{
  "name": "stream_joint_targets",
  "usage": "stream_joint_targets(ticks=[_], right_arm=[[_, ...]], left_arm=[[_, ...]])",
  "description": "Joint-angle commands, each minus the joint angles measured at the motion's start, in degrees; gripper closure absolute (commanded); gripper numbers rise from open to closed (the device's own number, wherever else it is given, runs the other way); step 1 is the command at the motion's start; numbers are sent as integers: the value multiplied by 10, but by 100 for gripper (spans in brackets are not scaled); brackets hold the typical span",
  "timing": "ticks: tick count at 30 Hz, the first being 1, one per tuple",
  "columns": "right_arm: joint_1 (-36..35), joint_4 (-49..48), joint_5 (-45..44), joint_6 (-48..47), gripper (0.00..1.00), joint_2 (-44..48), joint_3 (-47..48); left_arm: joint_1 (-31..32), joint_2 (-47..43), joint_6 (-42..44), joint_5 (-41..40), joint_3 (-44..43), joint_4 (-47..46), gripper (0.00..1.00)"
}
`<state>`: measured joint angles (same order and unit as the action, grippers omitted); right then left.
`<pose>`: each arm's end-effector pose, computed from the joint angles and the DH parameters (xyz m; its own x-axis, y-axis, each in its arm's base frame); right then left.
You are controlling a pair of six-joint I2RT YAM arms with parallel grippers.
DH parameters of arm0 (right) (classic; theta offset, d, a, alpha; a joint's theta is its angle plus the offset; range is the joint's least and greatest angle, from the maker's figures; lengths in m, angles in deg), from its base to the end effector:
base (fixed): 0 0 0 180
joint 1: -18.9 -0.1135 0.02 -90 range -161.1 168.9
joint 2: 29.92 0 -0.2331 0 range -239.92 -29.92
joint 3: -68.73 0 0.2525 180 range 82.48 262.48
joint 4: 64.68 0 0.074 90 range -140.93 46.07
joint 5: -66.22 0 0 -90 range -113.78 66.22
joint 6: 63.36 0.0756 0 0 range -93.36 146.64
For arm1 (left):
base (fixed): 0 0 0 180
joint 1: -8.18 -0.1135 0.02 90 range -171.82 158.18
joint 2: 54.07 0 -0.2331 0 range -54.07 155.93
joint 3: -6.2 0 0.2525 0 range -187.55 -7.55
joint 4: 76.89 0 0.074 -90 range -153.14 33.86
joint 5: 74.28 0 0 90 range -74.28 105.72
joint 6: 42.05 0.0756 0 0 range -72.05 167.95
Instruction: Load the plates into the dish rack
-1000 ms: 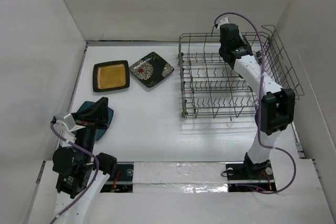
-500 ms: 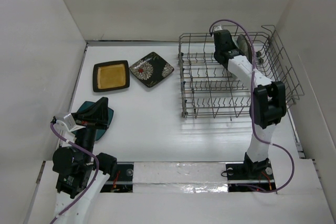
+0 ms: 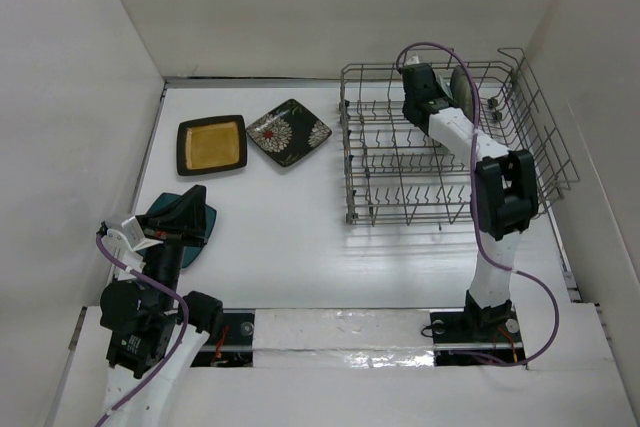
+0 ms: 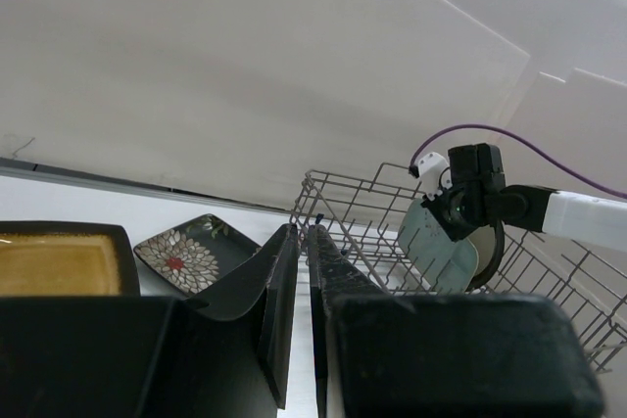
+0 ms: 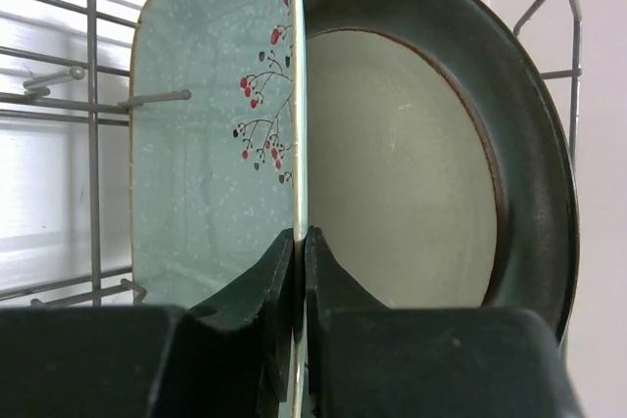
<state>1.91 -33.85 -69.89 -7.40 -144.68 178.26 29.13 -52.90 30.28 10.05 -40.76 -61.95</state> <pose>0.4666 0.0856 0.2277 -0.6650 -0.6090 -0.4324 -0.0213 0.5942 -0.8040 0.0878 -0.0256 0.3758 0.3723 -0.4660 -0.8026 0.4089 0.8587 -0.3089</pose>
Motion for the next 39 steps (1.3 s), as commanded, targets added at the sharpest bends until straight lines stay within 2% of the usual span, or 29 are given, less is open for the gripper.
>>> stream_joint_targets(ticks=[1,5,8,10,12,16,18,19,20,21,22,25,28,32,36,37,39], right_arm=[[-15,-16,18,21,87,9,9],[-22,-3,9,45,63,29,27],[-29,5,7,60,51,45,40],[-36,8,7,78,45,68,48],[-45,8,3,93,43,85,52],[-88,0,23,156,45,144,45],[-133,-13,56,181,65,168,23],[-149,-31,105,209,76,180,13],[-166,-42,135,227,97,200,-10],[-199,-54,165,247,100,209,-23],[-215,-81,243,289,100,216,-36],[-281,-164,374,380,100,220,-91],[-352,-227,409,439,100,175,-97],[-413,-256,433,504,100,98,-68],[-428,-284,485,574,100,25,-47],[-428,-308,519,605,97,-3,-46],[-439,-333,536,633,82,-33,-36]], left_arm=[[5,4,4,0,-8,-18,92],[5,6,4,0,-8,-19,92],[5,7,3,1,-7,-19,92],[5,9,3,1,-7,-19,92],[5,14,3,1,-7,-20,92],[5,23,4,1,-7,-20,92],[5,27,4,-1,-7,-21,92],[5,29,5,-4,-7,-21,92],[5,32,5,-7,-8,-20,94],[5,33,6,-9,-8,-20,99],[5,36,6,-17,-9,-20,100],[-1,41,5,-28,-11,-15,100],[-21,42,2,-35,-12,-14,100],[-21,37,1,-58,-11,-13,100],[-21,21,0,-74,-6,-16,100],[-21,19,0,-79,-5,-16,100],[-21,19,1,-80,-4,-17,99]])
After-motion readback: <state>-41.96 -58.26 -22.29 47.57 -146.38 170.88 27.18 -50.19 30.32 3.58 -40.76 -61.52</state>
